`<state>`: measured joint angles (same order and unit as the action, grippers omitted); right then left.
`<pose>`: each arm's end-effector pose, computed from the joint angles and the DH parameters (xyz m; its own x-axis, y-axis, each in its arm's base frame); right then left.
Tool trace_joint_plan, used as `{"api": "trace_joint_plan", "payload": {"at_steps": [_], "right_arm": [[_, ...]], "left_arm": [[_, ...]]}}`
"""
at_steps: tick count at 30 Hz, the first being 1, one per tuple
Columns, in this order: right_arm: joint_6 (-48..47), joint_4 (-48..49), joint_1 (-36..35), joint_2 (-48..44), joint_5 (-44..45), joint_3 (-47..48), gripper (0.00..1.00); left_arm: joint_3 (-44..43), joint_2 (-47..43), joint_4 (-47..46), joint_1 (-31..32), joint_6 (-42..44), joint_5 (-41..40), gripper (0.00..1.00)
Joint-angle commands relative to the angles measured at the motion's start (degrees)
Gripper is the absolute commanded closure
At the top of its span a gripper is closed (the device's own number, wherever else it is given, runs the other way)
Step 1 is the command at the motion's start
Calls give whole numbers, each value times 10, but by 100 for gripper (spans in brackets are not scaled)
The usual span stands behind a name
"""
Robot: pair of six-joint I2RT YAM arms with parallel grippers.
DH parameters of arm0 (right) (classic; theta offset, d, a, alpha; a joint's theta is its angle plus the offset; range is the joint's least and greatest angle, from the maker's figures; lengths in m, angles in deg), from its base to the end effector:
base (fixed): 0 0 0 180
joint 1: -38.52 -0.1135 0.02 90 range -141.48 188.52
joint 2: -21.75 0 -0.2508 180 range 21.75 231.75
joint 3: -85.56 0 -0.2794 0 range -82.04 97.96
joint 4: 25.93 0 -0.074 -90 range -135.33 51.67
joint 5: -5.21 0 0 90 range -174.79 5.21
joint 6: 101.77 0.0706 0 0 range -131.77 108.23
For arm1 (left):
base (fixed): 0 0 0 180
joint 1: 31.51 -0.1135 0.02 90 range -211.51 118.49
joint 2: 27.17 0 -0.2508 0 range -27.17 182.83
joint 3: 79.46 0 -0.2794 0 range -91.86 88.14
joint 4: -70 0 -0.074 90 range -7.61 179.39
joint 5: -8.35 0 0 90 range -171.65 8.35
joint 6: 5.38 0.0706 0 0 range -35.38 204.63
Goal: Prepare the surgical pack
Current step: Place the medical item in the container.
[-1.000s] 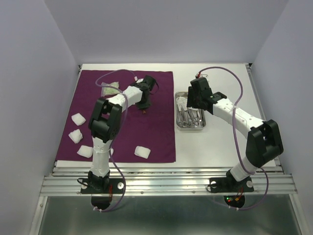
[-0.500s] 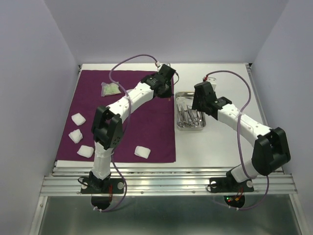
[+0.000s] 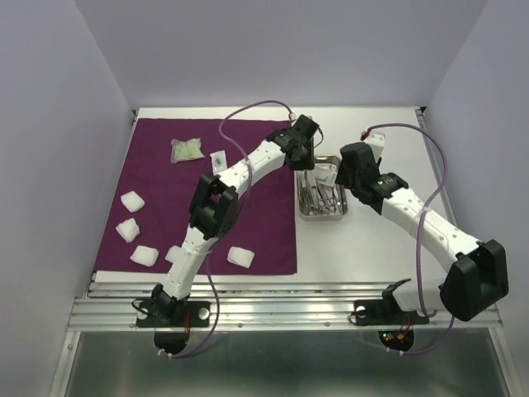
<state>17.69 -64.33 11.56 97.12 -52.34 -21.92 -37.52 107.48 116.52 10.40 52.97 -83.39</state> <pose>0.3168 0.1186 0.2542 -0.5230 0.1996 -0.8286 0.2690 0.9612 0.0617 0.4336 -0.3863 0.2097 -0.7746 -0.0095 -0.6324 0.2874 0.8854 -0.3654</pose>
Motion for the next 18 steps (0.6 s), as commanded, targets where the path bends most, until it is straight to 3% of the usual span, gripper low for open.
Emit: {"api": "trace_joint_plan", "payload": {"at_steps": [1,2,4,12,18], "right_arm": [[10,4,3,-14,25,0,43],[11,4,3,-14,24,-1,43],[11,3,3,-13,22,1,43],[15,8,3,3,6,8,43],[14,16,3,10,-12,11,43]], "left_arm": [[-42,-9,9,-1,1,10,53],[-41,-11,9,-1,2,9,46],[-33,-20,8,-1,7,6,44],[59,-121,22,-19,31,-110,47],[151,-170,16,-84,39,-144,44]]}}
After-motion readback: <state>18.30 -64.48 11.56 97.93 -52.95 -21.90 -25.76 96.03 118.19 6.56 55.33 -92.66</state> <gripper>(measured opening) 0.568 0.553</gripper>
